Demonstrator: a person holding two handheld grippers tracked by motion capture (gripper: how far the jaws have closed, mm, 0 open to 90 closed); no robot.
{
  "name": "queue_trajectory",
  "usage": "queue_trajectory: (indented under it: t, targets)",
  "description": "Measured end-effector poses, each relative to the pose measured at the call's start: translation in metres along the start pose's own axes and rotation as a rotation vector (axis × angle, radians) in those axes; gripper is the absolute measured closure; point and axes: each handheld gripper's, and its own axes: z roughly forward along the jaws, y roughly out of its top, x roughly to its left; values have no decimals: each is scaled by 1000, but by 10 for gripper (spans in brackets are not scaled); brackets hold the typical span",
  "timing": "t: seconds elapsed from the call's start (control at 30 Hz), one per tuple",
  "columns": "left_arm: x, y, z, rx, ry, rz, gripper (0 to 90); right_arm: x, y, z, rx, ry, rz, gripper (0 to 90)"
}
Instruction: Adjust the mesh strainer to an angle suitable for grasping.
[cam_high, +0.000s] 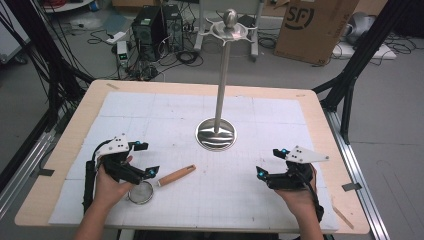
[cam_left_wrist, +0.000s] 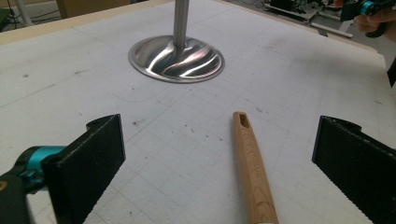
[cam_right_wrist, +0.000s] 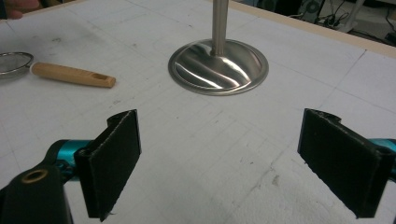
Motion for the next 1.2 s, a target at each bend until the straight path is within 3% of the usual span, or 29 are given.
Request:
queue_trajectory:
  t: [0.5,0.73,0.97,1.2]
  targets:
    - [-4,2,2,30,-17,13,32,2,0,1,9,-7,7,122]
    - [-11,5,10,119,-62,37,82,3,-1,3,17,-1,2,122]
    - [-16,6,17,189,-58,72,103,3,-1,4,22,0,2,122]
    - [-18,5,20,257,-65,74,197,4,-2,6,30,6,1,122]
